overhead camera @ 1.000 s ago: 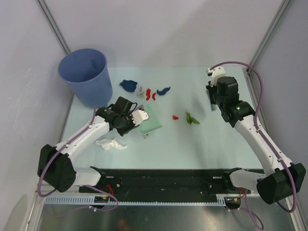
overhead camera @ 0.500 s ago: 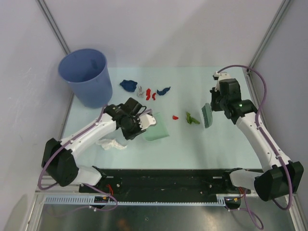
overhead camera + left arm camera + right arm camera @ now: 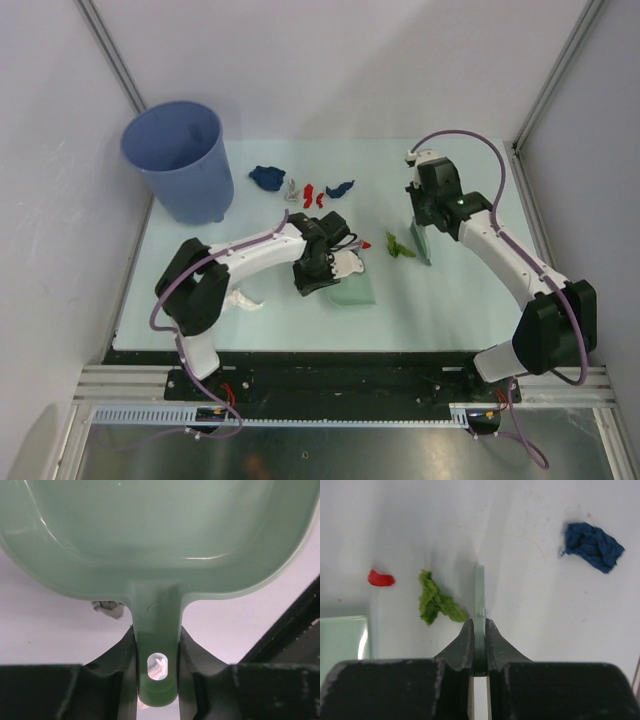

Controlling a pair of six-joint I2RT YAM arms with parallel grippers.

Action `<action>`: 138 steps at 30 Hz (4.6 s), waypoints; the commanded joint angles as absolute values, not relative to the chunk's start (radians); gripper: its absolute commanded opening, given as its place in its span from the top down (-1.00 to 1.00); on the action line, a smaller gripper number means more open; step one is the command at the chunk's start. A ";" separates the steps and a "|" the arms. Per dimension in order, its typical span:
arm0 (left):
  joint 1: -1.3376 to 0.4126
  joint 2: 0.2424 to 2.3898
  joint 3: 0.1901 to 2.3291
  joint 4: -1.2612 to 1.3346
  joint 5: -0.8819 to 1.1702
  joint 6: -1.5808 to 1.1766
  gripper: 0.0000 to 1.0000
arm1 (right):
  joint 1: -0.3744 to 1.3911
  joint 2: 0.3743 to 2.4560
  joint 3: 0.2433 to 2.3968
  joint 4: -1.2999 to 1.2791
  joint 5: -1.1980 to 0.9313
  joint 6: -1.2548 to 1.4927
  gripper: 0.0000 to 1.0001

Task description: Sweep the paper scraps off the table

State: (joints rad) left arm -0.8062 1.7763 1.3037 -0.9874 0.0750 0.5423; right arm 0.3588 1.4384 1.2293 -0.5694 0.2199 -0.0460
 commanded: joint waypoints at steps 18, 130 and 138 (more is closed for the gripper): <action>-0.718 1.985 1.506 -1.029 0.054 0.494 1.00 | 0.615 1.379 1.272 -0.478 -0.235 0.293 1.00; -0.532 1.393 1.359 -1.088 0.021 0.472 1.00 | 0.081 1.420 1.253 -0.040 0.498 -0.422 1.00; -0.525 1.442 1.319 -1.080 0.040 0.508 1.00 | 0.081 1.742 1.313 0.020 0.592 -0.666 1.00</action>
State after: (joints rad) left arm -0.5316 1.4422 1.3209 -1.1000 -0.0181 0.5125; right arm 0.0826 1.6672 1.2781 -0.0551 0.5304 -0.5159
